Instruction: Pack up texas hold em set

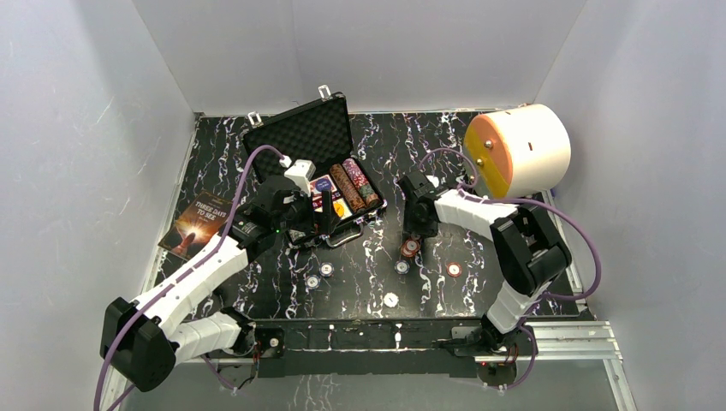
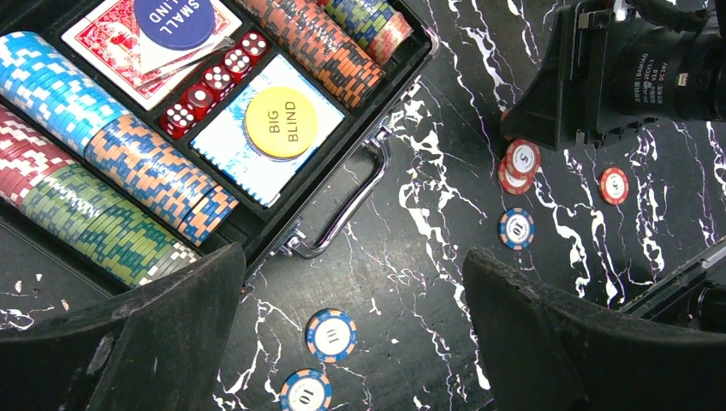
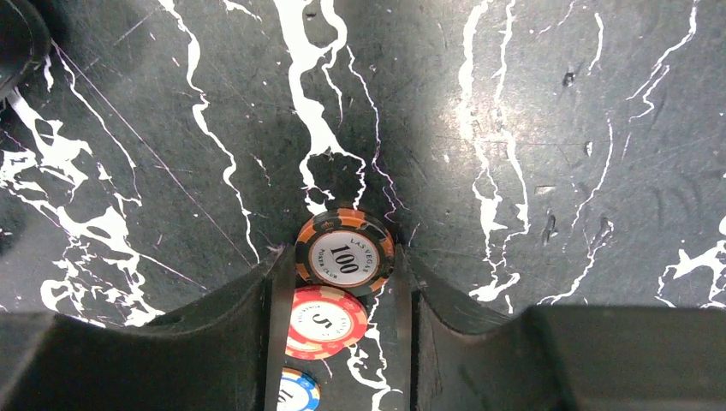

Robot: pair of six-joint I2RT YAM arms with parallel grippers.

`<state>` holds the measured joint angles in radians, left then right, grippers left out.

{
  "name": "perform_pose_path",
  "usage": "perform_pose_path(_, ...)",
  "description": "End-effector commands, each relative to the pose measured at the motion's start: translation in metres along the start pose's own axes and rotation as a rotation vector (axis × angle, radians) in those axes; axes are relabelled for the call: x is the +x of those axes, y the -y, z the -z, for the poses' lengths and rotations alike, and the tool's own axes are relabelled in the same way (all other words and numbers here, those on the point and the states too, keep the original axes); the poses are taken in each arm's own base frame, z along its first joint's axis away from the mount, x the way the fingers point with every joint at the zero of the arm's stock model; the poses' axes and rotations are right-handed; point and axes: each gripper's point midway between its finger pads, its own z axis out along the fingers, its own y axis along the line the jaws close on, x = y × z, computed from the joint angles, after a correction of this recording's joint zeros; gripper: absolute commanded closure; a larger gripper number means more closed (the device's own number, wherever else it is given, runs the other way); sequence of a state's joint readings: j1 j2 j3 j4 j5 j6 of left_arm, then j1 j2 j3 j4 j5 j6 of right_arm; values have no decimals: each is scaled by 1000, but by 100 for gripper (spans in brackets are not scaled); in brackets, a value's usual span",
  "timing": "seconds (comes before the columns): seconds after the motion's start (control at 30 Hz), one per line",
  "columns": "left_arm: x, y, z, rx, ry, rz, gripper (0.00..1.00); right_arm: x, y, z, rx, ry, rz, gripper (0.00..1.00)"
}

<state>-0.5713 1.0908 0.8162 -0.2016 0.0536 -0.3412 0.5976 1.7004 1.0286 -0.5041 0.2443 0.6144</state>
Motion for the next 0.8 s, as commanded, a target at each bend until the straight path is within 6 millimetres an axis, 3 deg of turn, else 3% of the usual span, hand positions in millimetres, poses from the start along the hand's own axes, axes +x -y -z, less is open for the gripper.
perform_pose_path(0.0, -3, 4, 2, 26, 11, -2, 2, -33, -2, 13, -18, 170, -50, 55)
perform_pose_path(0.17, -2, 11, -2, 60, -4, 15, 2, -75, -18, 51, -134, 375, -89, 56)
perform_pose_path(0.27, -7, 18, -1, 89, -3, 31, 2, -86, -32, 73, -232, 424, -113, 55)
perform_pose_path(0.4, -17, 38, 0, 183, 22, 52, 3, -77, -52, 93, -369, 370, -195, 55)
perform_pose_path(0.5, -25, 54, -6, 236, 55, 96, 6, -62, -63, 106, -482, 301, -363, 55)
perform_pose_path(0.67, -23, 95, -14, 322, 96, 48, 11, -55, -81, 143, -698, 282, -560, 55)
perform_pose_path(0.77, -19, 108, -17, 350, 121, 74, 14, -49, -89, 156, -760, 242, -606, 55)
